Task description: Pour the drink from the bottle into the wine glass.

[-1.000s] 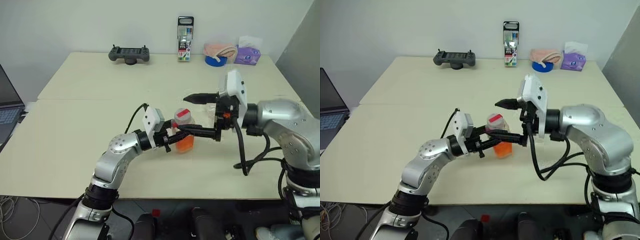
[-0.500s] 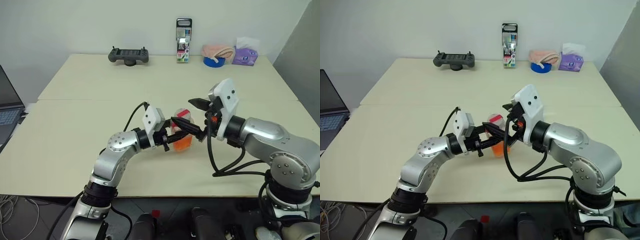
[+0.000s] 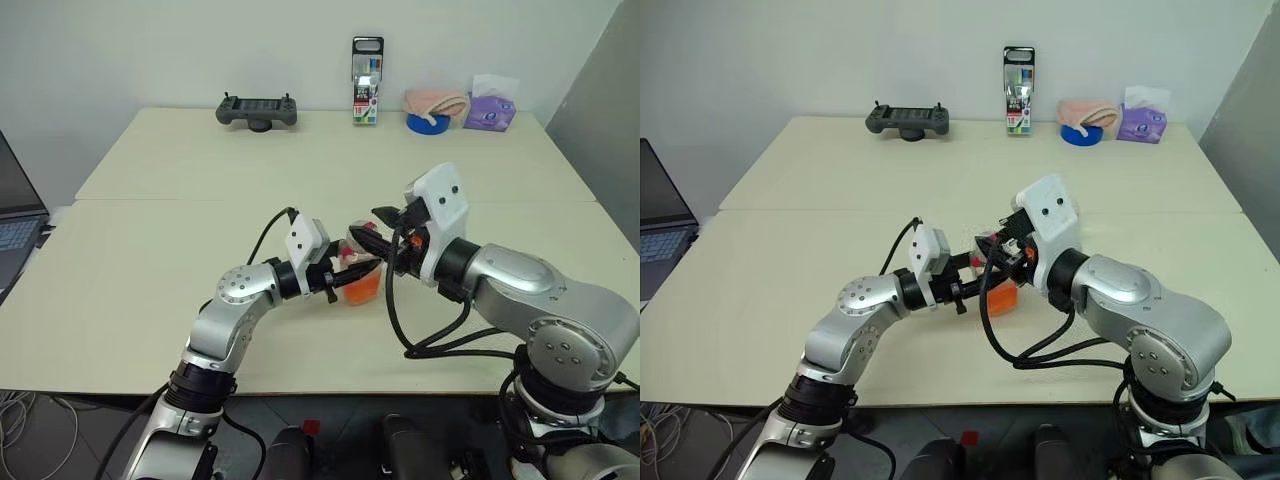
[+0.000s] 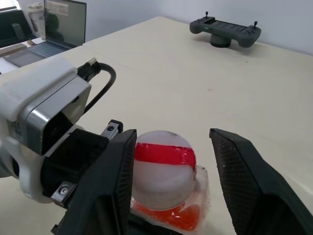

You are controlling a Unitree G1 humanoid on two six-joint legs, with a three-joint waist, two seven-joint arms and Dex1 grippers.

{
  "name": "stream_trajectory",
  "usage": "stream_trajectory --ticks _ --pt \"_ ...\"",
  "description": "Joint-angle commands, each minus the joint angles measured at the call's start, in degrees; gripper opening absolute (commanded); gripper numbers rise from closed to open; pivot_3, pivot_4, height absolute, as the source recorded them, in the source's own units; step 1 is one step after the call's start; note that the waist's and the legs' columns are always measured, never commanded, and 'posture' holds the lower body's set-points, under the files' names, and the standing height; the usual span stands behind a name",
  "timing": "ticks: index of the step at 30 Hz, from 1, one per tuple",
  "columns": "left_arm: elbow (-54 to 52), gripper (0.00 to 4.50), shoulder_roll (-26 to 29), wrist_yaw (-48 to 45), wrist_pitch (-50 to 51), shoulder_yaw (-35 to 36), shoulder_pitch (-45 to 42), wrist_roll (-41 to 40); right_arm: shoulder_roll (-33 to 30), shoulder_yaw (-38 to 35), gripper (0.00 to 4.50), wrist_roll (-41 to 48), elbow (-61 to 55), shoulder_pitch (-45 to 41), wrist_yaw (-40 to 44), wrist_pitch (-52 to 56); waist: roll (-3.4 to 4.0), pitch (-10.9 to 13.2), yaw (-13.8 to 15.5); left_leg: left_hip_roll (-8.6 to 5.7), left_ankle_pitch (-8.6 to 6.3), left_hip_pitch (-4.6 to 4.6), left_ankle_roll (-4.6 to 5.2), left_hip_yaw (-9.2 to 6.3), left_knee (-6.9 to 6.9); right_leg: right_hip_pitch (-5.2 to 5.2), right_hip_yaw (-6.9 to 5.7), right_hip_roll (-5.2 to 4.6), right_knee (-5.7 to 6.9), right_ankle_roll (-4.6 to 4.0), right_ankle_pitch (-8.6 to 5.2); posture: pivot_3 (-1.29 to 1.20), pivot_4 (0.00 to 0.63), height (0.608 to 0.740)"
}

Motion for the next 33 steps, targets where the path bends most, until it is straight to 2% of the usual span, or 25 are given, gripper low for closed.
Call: stream_trajectory --ticks 1,5,9,20,23,26,29,32,33 --pt "-1.69 1.73 -0.41 -0.39 -1.87 0.53 -1.33 -0.49 0.76 -1.03 2.51 0.93 -1.97 -1.66 -0.01 0.62 0.00 0.00 0.00 0.00 0.00 0.00 0.00 0.00 0.00 0.00 0.01 0.00 -0.01 0.00 0.00 0.00 0.150 0.740" --pt "-1.73 1.73 -0.40 -0.28 -2.04 0.50 -1.15 -0.33 -0.08 0.13 2.51 0.21 -1.94 -1.75 -0.11 1.07 0.00 0.00 -0.03 0.00 0.00 -0.01 0.00 0.00 0.00 0.00 0.00 0.00 -0.03 0.00 0.00 0.00 0.150 0.740" --pt "-1.81 1.73 -0.35 -0.16 -2.09 0.57 -0.95 -0.29 -0.09 0.93 3.37 -0.22 -1.80 -1.63 -0.54 1.28 0.00 0.00 -0.03 0.01 0.00 -0.01 0.00 0.00 -0.01 0.00 -0.01 0.00 -0.02 0.01 -0.01 0.00 0.150 0.740" --pt "-1.15 1.73 -0.38 -0.26 -2.16 0.48 -1.54 -0.06 0.07 1.70 3.40 -2.11 -1.20 -2.23 -1.46 0.85 0.00 0.00 -0.03 0.01 0.00 -0.01 0.00 -0.02 -0.04 -0.01 -0.02 0.00 -0.05 0.02 -0.02 0.00 0.150 0.740" --pt "-1.17 1.73 -0.51 -0.13 -2.03 0.45 -1.68 -0.08 0.15 1.65 2.83 -2.52 -1.23 -2.12 -1.63 0.60 0.00 0.00 -0.03 0.00 0.00 -0.02 0.00 -0.01 -0.03 -0.01 -0.01 0.00 -0.07 0.03 -0.02 0.00 0.150 0.740" --pt "-1.52 1.73 -0.94 0.48 -1.06 0.96 -1.91 -0.85 2.72 -0.85 1.84 -2.63 -0.23 -1.59 -2.23 0.03 0.00 0.00 -0.03 0.01 0.00 -0.02 0.00 -0.01 -0.04 -0.01 -0.01 0.00 -0.07 0.03 -0.02 0.00 0.150 0.740" --pt "-1.77 1.73 -1.86 0.97 0.92 1.70 -2.61 -2.36 -2.21 2.10 1.83 -4.77 2.18 -0.77 0.50 -3.50 0.01 0.00 -0.04 0.00 0.00 -0.03 0.00 -0.02 -0.04 -0.01 -0.03 0.00 -0.08 0.03 -0.02 0.00 0.150 0.740" --pt "-3.57 1.73 -1.96 -0.25 4.00 1.40 -3.57 -4.22 -12.42 7.98 1.83 -6.21 9.26 -1.43 13.31 -14.17 0.00 0.01 -0.11 -0.03 -0.01 -0.04 0.01 0.01 -0.02 0.04 -0.02 -0.02 -0.20 0.06 0.00 0.00 0.150 0.740" --pt "-4.50 1.73 -1.35 -1.45 5.38 1.19 -3.72 -5.21 -18.26 10.27 1.83 -3.20 10.85 -1.51 26.43 -18.22 0.00 0.01 -0.13 -0.04 -0.01 -0.04 0.01 0.04 -0.03 0.04 -0.01 -0.02 -0.24 0.09 0.01 0.00 0.150 0.740"
